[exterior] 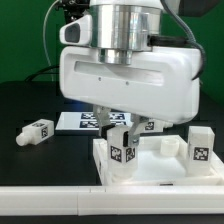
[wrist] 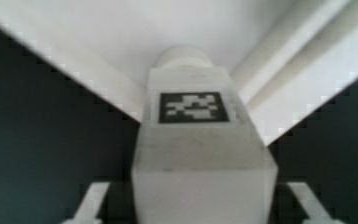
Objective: Assemble square table
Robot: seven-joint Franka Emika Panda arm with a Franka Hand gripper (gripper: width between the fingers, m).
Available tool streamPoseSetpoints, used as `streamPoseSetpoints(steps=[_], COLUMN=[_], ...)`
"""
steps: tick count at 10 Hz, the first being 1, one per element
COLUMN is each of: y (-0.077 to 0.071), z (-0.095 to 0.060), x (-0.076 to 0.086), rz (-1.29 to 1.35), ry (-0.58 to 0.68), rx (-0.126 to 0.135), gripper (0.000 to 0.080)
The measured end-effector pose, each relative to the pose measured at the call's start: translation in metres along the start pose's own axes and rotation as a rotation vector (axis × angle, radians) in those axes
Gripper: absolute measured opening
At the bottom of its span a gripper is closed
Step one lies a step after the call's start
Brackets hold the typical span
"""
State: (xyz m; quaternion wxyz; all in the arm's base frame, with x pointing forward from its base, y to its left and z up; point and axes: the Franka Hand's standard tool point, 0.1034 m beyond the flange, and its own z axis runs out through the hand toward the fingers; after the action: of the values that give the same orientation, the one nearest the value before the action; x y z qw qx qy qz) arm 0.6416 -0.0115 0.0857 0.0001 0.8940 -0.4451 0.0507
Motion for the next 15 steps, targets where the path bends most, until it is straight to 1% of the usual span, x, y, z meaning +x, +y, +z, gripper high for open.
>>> streamPoseSetpoints(steps=[1,2,3,4,5,7,8,9,10,11,12,13,15], y=[0.0012,0.0017,0.0053,0.0079,0.0079,0.0081,0.0083,0.0082,0.0069,0.0041,0.0041,0.0061,0.0083], z=[-0.0004,-0.0002,0.0015,0.0013,0.0009,0.0017,0.0021,0.0022,0.0021,0.0014,0.0024,0.0032,0.0041], x=[0.0013,0.0023,0.003,0.0032,0.0023,0.001,0.0009,0.0005,-0.0013,-0.0018,-0.0019,-0.0059,-0.005], rz=[0.104,0.223,0.367,0.477,0.546,0.62,0.603,0.546,0.381,0.167,-0.006,-0.02,-0.167], ry=[-0.008,-0.025,-0.047,-0.068,-0.077,-0.079,-0.079,-0.076,-0.064,-0.052,-0.044,-0.039,-0.035], rx=[-0.005,0.012,0.026,0.029,0.019,0.014,0.014,0.014,0.009,0.016,0.031,0.033,0.031], gripper=[0.0285,0.0285,0.0285,0.0285,0.0285,0.0285,0.0391,0.0533,0.0612,0.0612,0.0642,0.0647,0.0647])
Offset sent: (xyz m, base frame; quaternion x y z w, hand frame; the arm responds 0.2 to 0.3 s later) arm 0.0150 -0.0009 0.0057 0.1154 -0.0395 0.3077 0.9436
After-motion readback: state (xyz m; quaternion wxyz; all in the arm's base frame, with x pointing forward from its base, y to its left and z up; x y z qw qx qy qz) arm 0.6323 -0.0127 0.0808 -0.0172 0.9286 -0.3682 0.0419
